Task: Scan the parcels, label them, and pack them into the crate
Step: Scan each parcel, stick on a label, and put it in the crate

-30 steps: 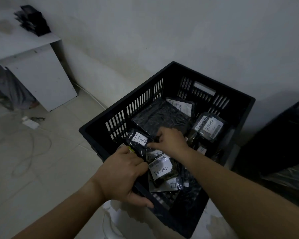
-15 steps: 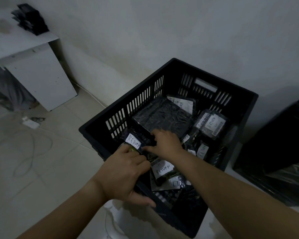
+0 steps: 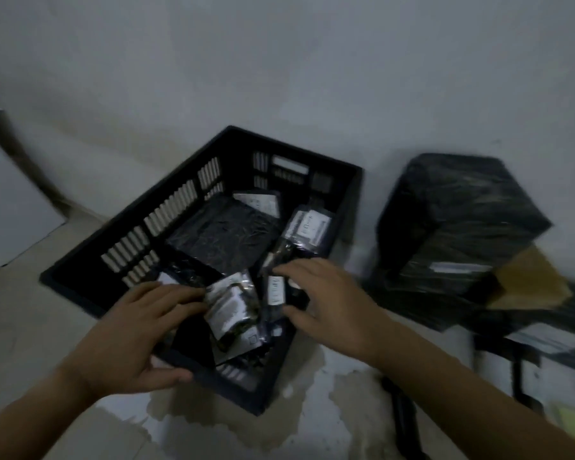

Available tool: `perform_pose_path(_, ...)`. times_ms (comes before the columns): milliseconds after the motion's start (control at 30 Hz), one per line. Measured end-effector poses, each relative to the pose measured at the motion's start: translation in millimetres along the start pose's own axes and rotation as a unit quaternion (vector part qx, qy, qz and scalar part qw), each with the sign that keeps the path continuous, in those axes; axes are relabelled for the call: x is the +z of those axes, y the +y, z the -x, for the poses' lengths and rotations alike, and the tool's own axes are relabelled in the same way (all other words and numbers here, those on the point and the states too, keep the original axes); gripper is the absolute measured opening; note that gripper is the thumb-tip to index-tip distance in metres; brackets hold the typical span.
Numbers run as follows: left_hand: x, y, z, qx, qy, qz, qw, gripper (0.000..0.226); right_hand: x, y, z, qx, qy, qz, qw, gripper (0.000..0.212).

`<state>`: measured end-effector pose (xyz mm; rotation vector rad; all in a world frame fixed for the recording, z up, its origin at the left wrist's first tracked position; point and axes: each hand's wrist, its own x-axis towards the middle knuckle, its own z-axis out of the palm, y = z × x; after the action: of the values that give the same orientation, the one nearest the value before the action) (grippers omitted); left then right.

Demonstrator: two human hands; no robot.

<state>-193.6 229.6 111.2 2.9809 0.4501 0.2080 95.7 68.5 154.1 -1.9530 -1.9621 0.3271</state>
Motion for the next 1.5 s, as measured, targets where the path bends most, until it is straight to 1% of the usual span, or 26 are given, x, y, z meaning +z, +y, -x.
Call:
perform_pose_path(100, 4.9, 3.2, 3.3, -0.021, 0.024, 0.045, 0.998, 0.089, -10.2, 20.2, 64.3, 0.039, 0.013, -0.048, 0.998, 0.055)
perform_pose_path(200, 22.0, 43.4, -17.7, -0.033, 0.033, 0.088, 0.995, 0.093, -8.3, 54.6, 139.8, 0.128, -0.008, -0.091, 0.988, 0.059)
perform_pose_path(267, 30.7, 97.6, -44.0, 0.013, 0.028, 0.113, 0.993, 0.089, -6.0, 79.7, 193.2, 0.185, -0.037, -0.125, 0.974, 0.062)
perform_pose_path(333, 34.6, 165.8, -71.2, 0.062, 0.048, 0.126, 0.989, 0.078, -2.5, 103.6, 247.5, 0.24, -0.068, -0.16, 0.955, 0.066)
perform_pose_path(433, 50.1, 262.6, -105.5, 0.083, 0.053, 0.201, 0.975, 0.066, 5.2, 132.7, 318.4, 0.308, -0.092, -0.199, 0.926, 0.069)
perform_pose_path(533, 91.4, 342.9, -134.3, 0.086, -0.009, 0.265, 0.96, 0.06, 12.0, 160.7, 372.5, 0.369, -0.078, -0.223, 0.899, 0.069)
perform_pose_path(600, 131.2, 384.5, -152.6, 0.092, -0.085, 0.289, 0.949, 0.06, 15.7, 180.2, 399.3, 0.405, -0.046, -0.232, 0.883, 0.068)
perform_pose_path(633, 151.4, 401.3, -160.3, 0.095, -0.126, 0.287, 0.945, 0.061, 17.5, 190.2, 409.8, 0.422, -0.026, -0.235, 0.875, 0.066)
perform_pose_path(700, 189.6, 427.9, -173.6, 0.098, -0.181, 0.255, 0.945, 0.065, 18.9, 211.3, 423.3, 0.451, 0.012, -0.241, 0.859, 0.061)
perform_pose_path(800, 232.0, 449.9, -186.4, 0.081, -0.259, 0.186, 0.944, 0.076, 19.5, 240.4, 429.1, 0.47, 0.068, -0.257, 0.842, 0.052)
perform_pose_path(933, 269.1, 456.4, -195.8, 0.054, -0.309, 0.118, 0.942, 0.084, 28.1, 272.6, 425.3, 0.486, 0.124, -0.248, 0.829, 0.048)
perform_pose_path(1033, 285.1, 458.4, -195.7, 0.047, -0.344, 0.066, 0.935, 0.085, 43.1, 293.5, 416.8, 0.513, 0.137, -0.236, 0.814, 0.06)
perform_pose_path(1133, 294.1, 458.6, -194.6, 0.053, -0.352, 0.046, 0.934, 0.083, 61.0, 310.3, 406.5, 0.524, 0.143, -0.228, 0.808, 0.069)
perform_pose_path(1267, 298.9, 457.3, -194.9, 0.057, -0.353, 0.039, 0.933, 0.086, 79.8, 320.1, 401.0, 0.545, 0.156, -0.221, 0.793, 0.08)
perform_pose_path(1367, 299.8, 456.3, -193.9, 0.057, -0.358, 0.033, 0.932, 0.087, 85.3, 320.7, 401.4, 0.546, 0.17, -0.232, 0.787, 0.082)
perform_pose_path(1500, 300.3, 453.0, -193.2, 0.049, -0.357, 0.039, 0.932, 0.088, 79.1, 315.4, 405.2, 0.556, 0.187, -0.267, 0.764, 0.082)
